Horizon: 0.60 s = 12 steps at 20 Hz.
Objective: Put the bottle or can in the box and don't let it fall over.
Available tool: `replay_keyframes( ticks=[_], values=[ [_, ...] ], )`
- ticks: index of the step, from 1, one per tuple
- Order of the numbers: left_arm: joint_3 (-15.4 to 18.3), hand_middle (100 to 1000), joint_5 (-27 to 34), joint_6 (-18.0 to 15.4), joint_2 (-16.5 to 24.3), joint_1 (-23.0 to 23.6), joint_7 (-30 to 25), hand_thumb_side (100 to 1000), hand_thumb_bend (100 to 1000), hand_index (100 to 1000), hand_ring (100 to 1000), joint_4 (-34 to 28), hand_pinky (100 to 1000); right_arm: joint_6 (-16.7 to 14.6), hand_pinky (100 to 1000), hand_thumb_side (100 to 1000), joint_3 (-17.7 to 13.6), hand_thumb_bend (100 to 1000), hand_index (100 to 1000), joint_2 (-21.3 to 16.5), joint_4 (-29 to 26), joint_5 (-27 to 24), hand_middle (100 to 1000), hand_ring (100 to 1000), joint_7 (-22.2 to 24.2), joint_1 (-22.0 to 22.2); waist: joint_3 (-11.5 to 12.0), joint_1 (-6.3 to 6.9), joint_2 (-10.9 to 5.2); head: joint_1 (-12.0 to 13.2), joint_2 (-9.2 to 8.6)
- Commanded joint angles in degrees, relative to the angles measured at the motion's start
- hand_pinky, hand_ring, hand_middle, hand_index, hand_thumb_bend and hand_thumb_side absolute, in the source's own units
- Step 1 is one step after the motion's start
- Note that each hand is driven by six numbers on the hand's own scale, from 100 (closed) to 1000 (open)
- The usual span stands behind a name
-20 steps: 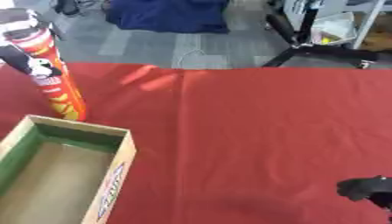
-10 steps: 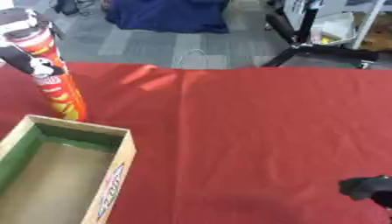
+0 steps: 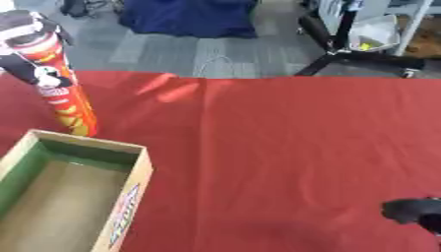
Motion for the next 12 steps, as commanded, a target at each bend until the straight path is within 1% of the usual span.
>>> replay_keyframes(
  ticks=[1,2,4,6,12],
  values=[
    [-2.24,238,-0.88,-0.34,-1.83,2.35,-0.06,100,449,110,142,2.59,100,0.23,778,470,-0.52,100,800,-1.00,-1.35,-0.69,628,794,-0.51,0.11,-0.26,-0.55,-0.38,0.12,-0.04],
    [-2.23,231,-0.74,-0.31,-1.78,2.30,0.13,100,466,106,133,2.54,100,0.28,778,470,-0.54,100,800,-1.06,-1.35,-0.74,628,794,-0.59,0.16,-0.27,-0.54,-0.47,0.14,0.02],
    [-2.18,219,-0.20,-0.29,-1.60,2.10,0.65,100,457,100,117,2.25,100,0.37,778,470,-0.57,100,799,-1.17,-1.35,-0.84,628,794,-0.73,0.28,-0.23,-0.52,-0.71,0.16,0.16],
    [-2.14,216,0.57,-0.10,-1.34,1.80,1.33,100,468,100,114,1.81,100,0.45,778,470,-0.59,100,799,-1.29,-1.35,-0.96,627,794,-0.85,0.39,-0.14,-0.48,-0.94,0.19,0.39],
    [-2.02,200,3.74,0.66,-0.67,0.90,2.96,100,443,100,100,0.76,100,0.67,778,470,-0.60,100,798,-1.72,-1.35,-1.41,627,793,-1.06,0.68,0.24,-0.34,-1.72,0.26,1.04]
  ],
)
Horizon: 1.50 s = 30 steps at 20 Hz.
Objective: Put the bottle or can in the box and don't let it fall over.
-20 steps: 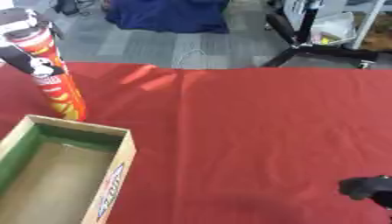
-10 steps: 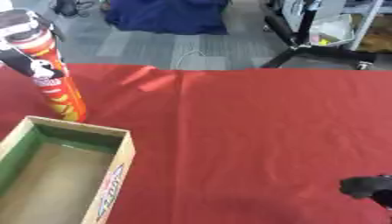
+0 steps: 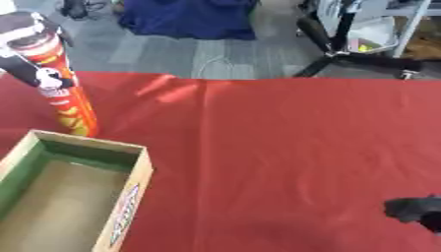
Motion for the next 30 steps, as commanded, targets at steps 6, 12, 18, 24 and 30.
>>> replay_keyframes(
  ticks=[6,12,18,24,30],
  values=[
    [-1.31,185,3.34,0.91,-0.21,0.06,1.10,100,441,100,100,-0.11,100,0.29,778,470,-0.58,100,798,-2.02,-1.35,-1.40,628,793,-0.37,0.29,0.09,-0.18,-1.85,0.38,0.58],
    [-1.50,181,4.98,1.39,0.15,-0.98,0.13,100,461,100,100,-0.79,100,0.60,778,470,-0.64,100,798,-2.37,-1.35,-1.83,628,793,-0.46,0.62,0.43,-0.06,-2.56,0.23,1.08],
    [-1.57,177,6.57,1.97,0.51,-2.25,-0.51,100,482,100,100,-1.89,100,0.97,777,470,-0.69,100,798,-2.71,-1.35,-2.14,627,793,-0.63,0.92,0.96,0.19,-3.27,-0.12,1.64],
    [-1.84,172,8.58,2.61,1.06,-2.69,-0.53,100,505,100,100,-3.91,100,1.11,777,470,-0.72,100,797,-3.06,-1.35,-2.60,627,792,-0.80,1.22,1.23,0.34,-3.90,-0.75,2.33],
    [-2.41,167,12.39,3.34,1.85,-2.97,-1.77,100,464,100,100,-6.76,100,1.23,777,470,-0.83,100,796,-3.54,-1.35,-3.28,627,792,-1.14,1.50,1.71,0.45,-4.68,-1.20,2.96]
  ],
)
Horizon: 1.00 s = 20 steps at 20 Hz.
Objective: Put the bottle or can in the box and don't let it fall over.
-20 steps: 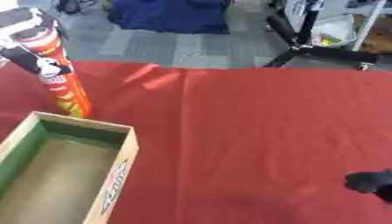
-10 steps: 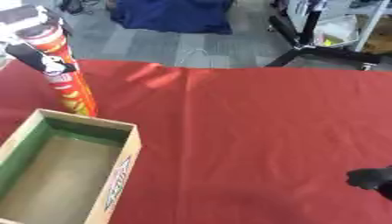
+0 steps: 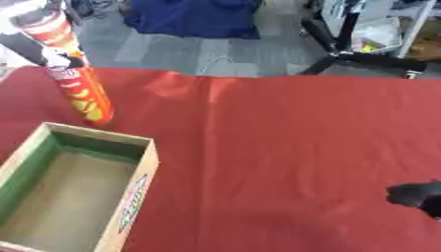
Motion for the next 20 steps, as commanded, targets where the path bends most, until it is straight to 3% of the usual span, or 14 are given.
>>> replay_keyframes(
  ticks=[1,5,10,14,20],
  values=[
    [-0.12,166,2.80,0.54,2.86,-1.94,-1.01,100,441,100,100,-2.70,100,0.11,777,470,-0.55,100,796,-1.86,-1.35,-0.71,627,792,-0.34,0.15,0.22,0.22,-1.63,-0.28,0.39],
    [-1.02,159,9.09,1.09,3.91,-1.61,-4.14,100,316,100,100,-5.35,100,0.05,777,470,-0.79,100,796,-2.12,-1.35,-0.86,627,792,-0.61,0.72,0.79,0.33,-2.21,-0.93,0.97],
    [-3.03,152,21.38,2.71,7.07,0.27,-8.70,100,200,100,100,-12.53,100,-0.11,776,470,-1.08,100,795,-2.44,-1.35,-0.57,627,791,-0.97,1.50,1.76,0.61,-2.88,-2.12,1.88],
    [-4.54,156,31.64,4.75,11.86,3.51,-10.66,100,267,100,100,-21.77,100,-0.10,775,470,-1.22,100,795,-2.61,-1.35,-0.35,627,791,-1.24,1.81,2.30,0.86,-3.17,-2.63,2.13],
    [-4.30,157,42.94,8.20,18.67,9.56,-9.06,100,274,100,100,-35.99,100,-0.19,775,470,-1.47,100,795,-2.61,-1.35,-0.01,626,791,-1.58,2.23,2.94,0.84,-3.43,-3.15,2.89]
  ],
)
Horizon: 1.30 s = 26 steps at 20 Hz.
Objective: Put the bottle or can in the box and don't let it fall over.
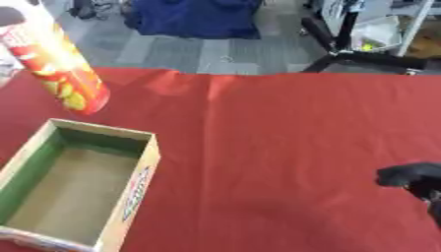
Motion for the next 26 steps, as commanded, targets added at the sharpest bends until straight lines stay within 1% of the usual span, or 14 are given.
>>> replay_keyframes(
  ticks=[1,4,5,8,10,12,13,15,16,17,18,19,21,26],
  values=[
    [1.17,157,5.87,1.83,5.56,1.33,1.15,100,273,100,100,-7.78,100,-0.12,775,470,-0.74,100,795,-1.41,-1.35,0.31,627,791,-0.41,0.09,0.27,0.09,-1.11,-0.69,0.63],
    [2.54,155,10.88,3.30,8.36,4.56,2.30,100,230,100,100,-13.84,100,-0.18,775,470,-0.89,100,794,-1.32,-1.35,0.57,626,791,-0.57,0.43,0.88,-0.05,-1.32,-1.92,1.52],
    [3.13,155,12.44,3.85,9.15,5.58,2.62,100,229,100,100,-15.57,100,-0.23,775,470,-0.93,100,794,-1.30,-1.35,0.61,626,791,-0.66,0.55,1.09,-0.09,-1.42,-2.21,1.79],
    [4.92,153,16.04,5.59,10.56,7.67,3.57,100,192,100,100,-19.34,100,-0.33,774,470,-0.94,100,794,-1.28,-1.35,0.43,626,790,-0.92,0.71,1.52,-0.29,-1.67,-2.76,2.51],
    [5.76,153,17.58,6.64,11.00,8.54,3.90,100,190,100,100,-20.93,100,-0.40,774,470,-0.89,100,793,-1.23,-1.35,0.32,626,790,-0.93,0.79,1.56,-0.43,-1.74,-2.86,2.74],
    [6.10,155,18.07,7.11,11.32,9.40,3.97,100,228,100,100,-22.26,100,-0.46,774,470,-0.92,100,793,-1.10,-1.35,0.31,626,790,-0.97,0.87,1.43,-0.57,-1.76,-2.70,2.77],
    [6.09,156,17.88,7.09,11.49,9.90,3.99,100,233,100,100,-22.90,100,-0.52,774,470,-0.93,100,793,-1.03,-1.35,0.32,626,790,-0.99,0.89,1.32,-0.65,-1.73,-2.64,2.74],
    [5.99,160,16.86,6.80,11.60,10.89,4.24,100,291,100,100,-23.96,100,-0.64,774,470,-0.92,100,793,-0.89,-1.35,0.31,626,790,-1.02,0.85,1.05,-0.78,-1.62,-2.39,2.61],
    [5.93,164,15.99,6.50,11.61,11.38,4.54,100,352,100,100,-24.50,100,-0.67,775,470,-0.91,100,793,-0.82,-1.35,0.32,625,790,-1.02,0.81,0.91,-0.82,-1.54,-2.26,2.44],
    [5.83,166,14.83,6.11,11.61,11.91,4.97,100,373,100,100,-25.08,100,-0.68,775,470,-0.90,100,793,-0.75,-1.35,0.37,625,790,-1.00,0.76,0.78,-0.86,-1.44,-2.14,2.24],
    [5.70,169,13.64,5.74,11.56,12.37,5.49,100,419,100,100,-25.58,100,-0.66,775,470,-0.89,100,793,-0.68,-1.35,0.44,625,790,-0.97,0.71,0.67,-0.87,-1.35,-2.03,2.09],
    [5.51,169,12.31,5.33,11.39,12.83,6.03,100,423,100,100,-26.05,100,-0.61,774,470,-0.88,100,793,-0.59,-1.35,0.54,625,790,-0.93,0.62,0.55,-0.88,-1.22,-1.91,1.96],
    [5.10,176,9.74,4.46,11.05,13.82,7.02,100,494,100,100,-27.08,100,-0.53,774,470,-0.83,100,793,-0.43,-1.35,0.69,625,790,-0.82,0.38,0.30,-0.92,-0.94,-1.80,1.78],
    [4.70,178,4.13,2.76,10.44,16.67,8.90,100,527,100,100,-28.75,100,-0.85,774,470,-0.79,100,793,-0.08,-1.35,0.89,625,790,-0.48,0.04,-0.37,-1.19,-0.23,-1.29,1.38]
  ],
)
